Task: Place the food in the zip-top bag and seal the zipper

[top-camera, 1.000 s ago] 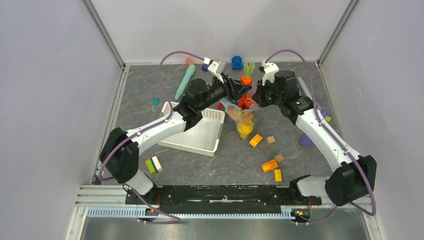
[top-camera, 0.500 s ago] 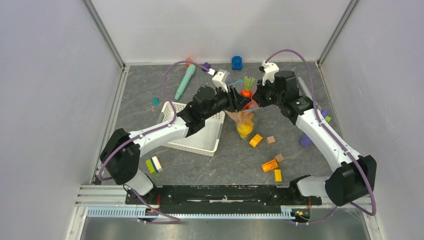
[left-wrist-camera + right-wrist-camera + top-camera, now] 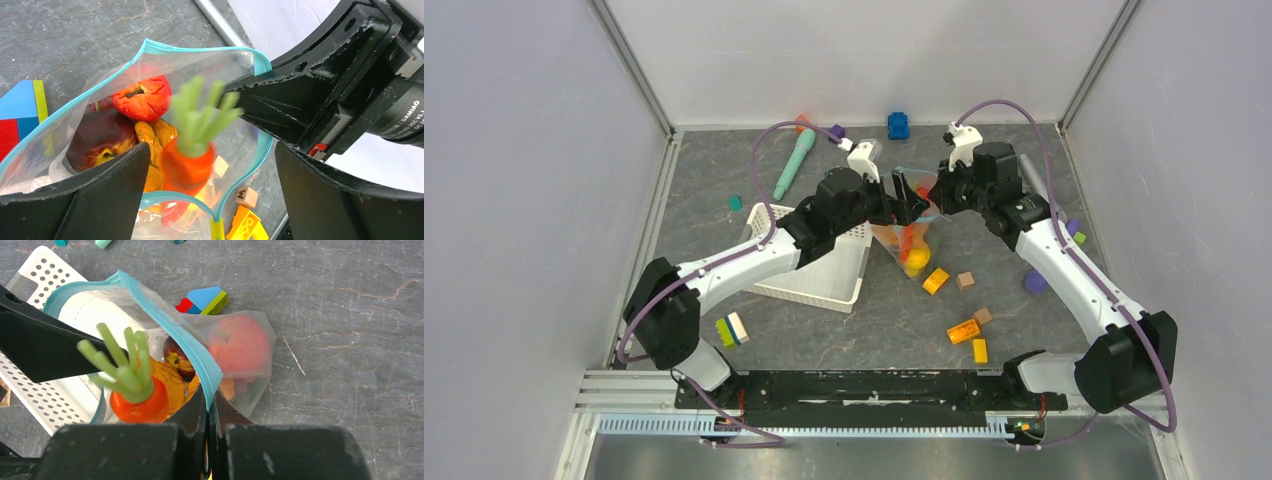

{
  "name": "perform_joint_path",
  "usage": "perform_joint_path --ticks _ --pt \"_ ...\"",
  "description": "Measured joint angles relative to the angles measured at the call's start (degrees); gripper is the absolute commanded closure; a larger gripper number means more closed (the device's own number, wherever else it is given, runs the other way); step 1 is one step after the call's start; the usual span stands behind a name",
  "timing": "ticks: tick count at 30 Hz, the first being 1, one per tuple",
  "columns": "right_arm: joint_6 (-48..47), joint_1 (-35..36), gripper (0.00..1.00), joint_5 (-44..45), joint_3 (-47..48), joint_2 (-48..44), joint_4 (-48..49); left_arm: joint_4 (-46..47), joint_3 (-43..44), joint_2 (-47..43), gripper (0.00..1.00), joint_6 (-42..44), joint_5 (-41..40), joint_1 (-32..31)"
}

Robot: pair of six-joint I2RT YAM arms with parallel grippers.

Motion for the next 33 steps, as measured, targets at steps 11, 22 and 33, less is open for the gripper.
perform_joint_path --ticks 11,22,33 --pt "0.0 0.0 1.0 0.0 0.0 -0.2 0.0 -4.9 3.7 -3.0 0.0 2.8 5.2 -0.1" --pt "0.0 0.0 0.99 0.0 -0.1 -0.5 0.0 -16.0 3.5 -16.1 0.0 9.7 -14.5 -0.2" --pt "0.0 0.0 1.0 0.0 -0.2 -0.6 0.0 -24.3 8.6 -2.1 0.06 6.1 -15.8 5.8"
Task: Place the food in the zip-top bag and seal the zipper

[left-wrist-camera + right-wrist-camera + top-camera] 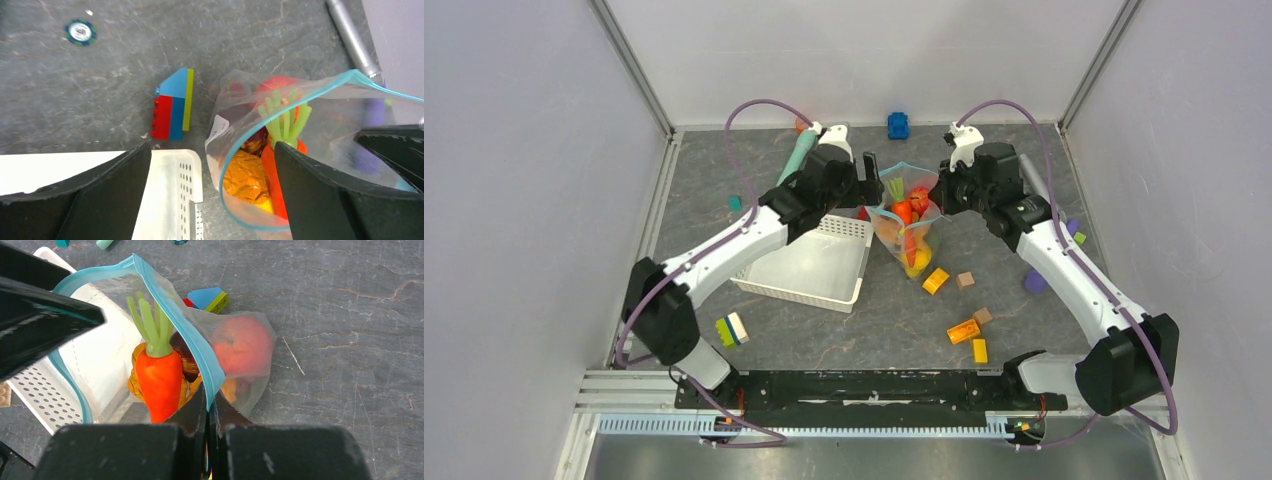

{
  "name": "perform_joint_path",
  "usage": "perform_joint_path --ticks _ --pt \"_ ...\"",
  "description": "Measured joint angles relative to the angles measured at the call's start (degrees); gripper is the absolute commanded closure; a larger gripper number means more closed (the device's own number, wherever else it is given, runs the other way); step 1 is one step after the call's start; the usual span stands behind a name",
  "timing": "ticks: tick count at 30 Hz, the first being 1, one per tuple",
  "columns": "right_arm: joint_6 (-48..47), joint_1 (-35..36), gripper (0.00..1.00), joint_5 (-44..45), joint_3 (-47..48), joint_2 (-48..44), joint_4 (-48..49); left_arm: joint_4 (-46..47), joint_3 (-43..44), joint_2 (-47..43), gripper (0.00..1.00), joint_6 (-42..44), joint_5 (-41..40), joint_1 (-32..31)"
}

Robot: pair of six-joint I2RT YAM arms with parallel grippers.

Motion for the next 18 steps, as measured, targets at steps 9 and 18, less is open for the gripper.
perform_joint_path --ticks 9,18 --pt "0.0 0.0 0.97 0.0 0.0 0.0 0.0 0.3 3.2 6.2 0.98 -1.9 11.6 0.8" --pt "-3.1 0.0 0.22 -8.6 0.0 -0.8 0.9 3.1 11.9 10.2 0.98 9.6 29.2 0.8"
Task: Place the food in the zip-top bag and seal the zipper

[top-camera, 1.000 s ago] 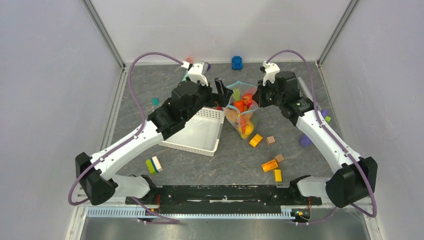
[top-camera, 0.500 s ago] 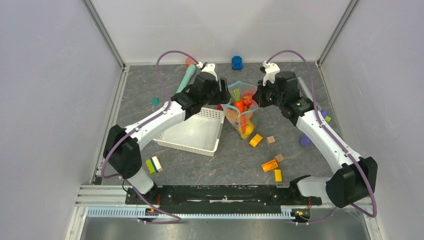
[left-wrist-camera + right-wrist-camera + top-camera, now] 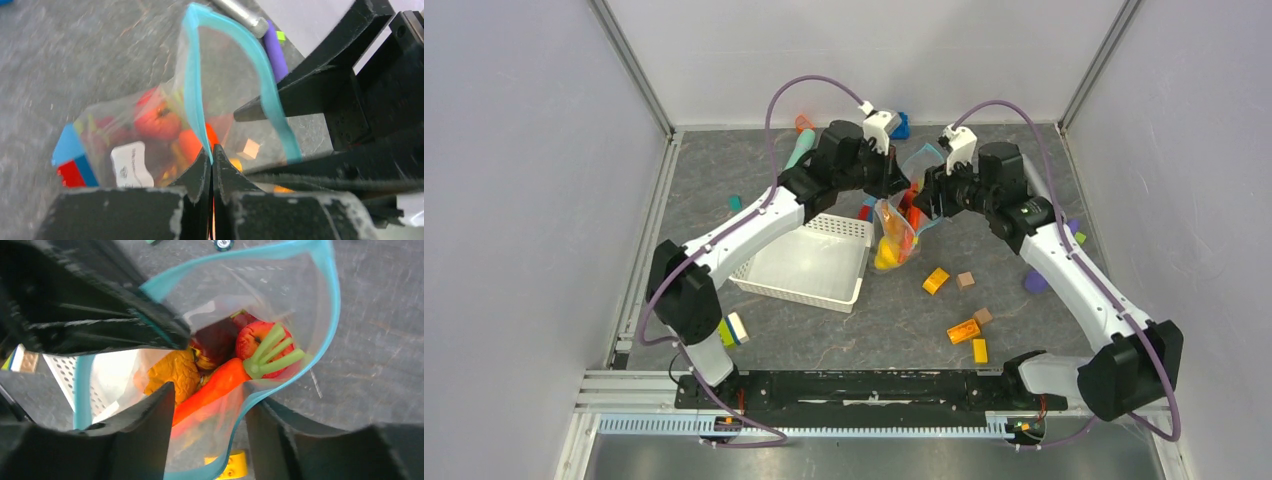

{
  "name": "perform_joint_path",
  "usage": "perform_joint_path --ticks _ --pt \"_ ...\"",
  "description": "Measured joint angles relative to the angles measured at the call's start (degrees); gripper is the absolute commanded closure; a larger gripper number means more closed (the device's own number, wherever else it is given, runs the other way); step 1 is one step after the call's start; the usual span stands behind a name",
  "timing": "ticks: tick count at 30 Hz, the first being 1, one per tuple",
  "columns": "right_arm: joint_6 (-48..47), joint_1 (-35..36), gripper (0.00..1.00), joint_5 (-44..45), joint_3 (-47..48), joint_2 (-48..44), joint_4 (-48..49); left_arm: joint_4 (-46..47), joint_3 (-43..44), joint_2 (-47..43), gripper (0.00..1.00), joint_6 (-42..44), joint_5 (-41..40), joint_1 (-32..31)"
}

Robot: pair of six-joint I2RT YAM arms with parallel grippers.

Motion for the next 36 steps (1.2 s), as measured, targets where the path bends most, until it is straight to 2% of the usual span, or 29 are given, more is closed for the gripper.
perform_joint_path --ticks 1,2,5,9,13,17,23,26,36 --pt "-1.0 0.0 0.06 -0.8 0.0 -0.5 0.0 0.0 1.2 0.7 0.98 1.8 1.7 0.1" --pt "-2.5 0.0 0.02 -1.6 0.0 -1.2 -0.1 -0.6 2.8 1.6 0.98 4.0 4.0 0.3" --pt "-7.8 0.0 0.02 -1.3 0.4 -4.0 -0.9 -3.5 8.5 5.2 0.98 10.1 11.8 1.4" --pt "-16.3 0.0 0.02 4.8 1.6 -8.8 -1.8 -6.3 11.7 8.3 0.98 18.4 23.3 3.8" --pt "-25.2 -0.1 0.02 9.3 4.1 -11.2 -2.6 -11.3 13.2 9.3 0.98 26.2 29.0 5.1" --pt "-37.0 -0.1 0.02 8.1 7.6 -9.9 -7.8 -16.6 15.8 9.4 0.98 34.4 33.7 5.0" --pt "-54.8 -0.4 0.02 -0.3 10.9 -6.8 -19.5 -22.5 17.6 9.6 0.98 42.4 36.4 4.7" --pt "-60.4 -0.4 0.02 -4.5 11.0 -7.5 -23.6 -23.8 18.7 10.4 0.98 43.9 36.6 4.7" --pt "-63.0 -0.4 0.02 -14.4 4.0 -15.9 -24.5 -25.1 19.0 11.5 0.98 45.1 37.1 4.7"
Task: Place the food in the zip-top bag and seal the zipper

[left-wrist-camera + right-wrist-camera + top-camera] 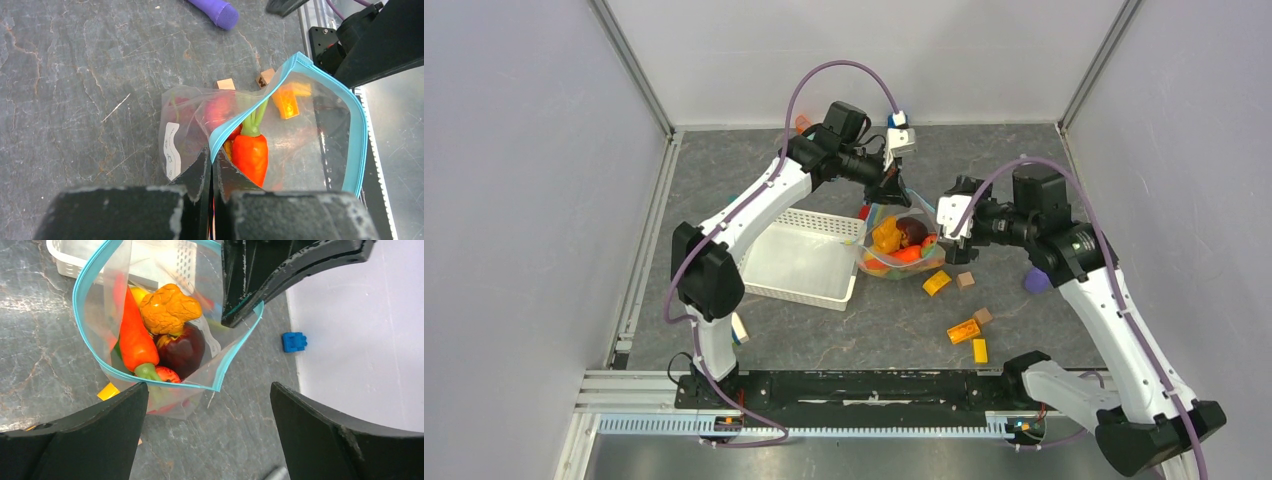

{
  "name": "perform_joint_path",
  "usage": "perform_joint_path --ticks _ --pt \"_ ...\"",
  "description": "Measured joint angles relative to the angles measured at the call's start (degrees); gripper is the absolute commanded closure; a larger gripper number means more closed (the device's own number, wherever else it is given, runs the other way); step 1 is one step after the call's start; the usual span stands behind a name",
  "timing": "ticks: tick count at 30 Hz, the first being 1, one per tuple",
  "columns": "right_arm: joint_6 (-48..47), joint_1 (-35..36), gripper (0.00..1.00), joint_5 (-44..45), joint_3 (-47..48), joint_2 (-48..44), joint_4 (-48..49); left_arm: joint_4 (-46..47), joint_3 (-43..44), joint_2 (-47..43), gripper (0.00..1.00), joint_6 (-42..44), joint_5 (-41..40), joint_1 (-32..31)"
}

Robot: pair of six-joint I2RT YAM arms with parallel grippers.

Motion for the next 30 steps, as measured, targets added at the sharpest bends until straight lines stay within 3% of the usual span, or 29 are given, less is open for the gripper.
perform_joint_path --ticks 7,10,14,17,19,22,24,25,30 --pt "0.6 0.0 0.02 -1.1 -0.4 4.8 0.4 -1.0 0.1 0.0 0.98 1.7 1.1 0.0" --pt "0.7 0.0 0.07 -1.0 -0.4 6.9 0.4 -1.8 0.2 0.0 0.98 2.4 1.8 0.0" --pt "1.1 0.0 0.24 -1.6 0.8 9.4 0.0 -2.2 0.5 0.2 0.98 2.5 2.2 0.0" --pt "1.2 0.0 0.52 -2.4 1.7 11.0 -0.3 -2.2 0.8 0.5 0.95 2.5 2.2 0.0" --pt "1.3 0.0 0.68 -2.6 1.8 11.5 -0.6 -2.2 0.8 0.6 0.85 2.5 2.2 0.0" --pt "1.3 0.0 1.0 -2.8 2.1 11.8 -0.9 -2.2 0.9 0.6 0.51 2.6 2.2 0.0" --pt "1.3 0.0 1.0 -2.6 2.1 11.8 -1.0 -2.2 1.1 0.6 0.09 2.9 2.2 0.0" --pt "1.3 0.0 1.0 -2.5 2.1 11.8 -1.1 -2.2 1.2 0.6 0.01 3.2 2.2 0.0" --pt "1.5 -0.1 1.0 -1.3 2.2 12.0 -1.2 -2.2 1.5 0.6 0.0 3.0 2.2 0.0"
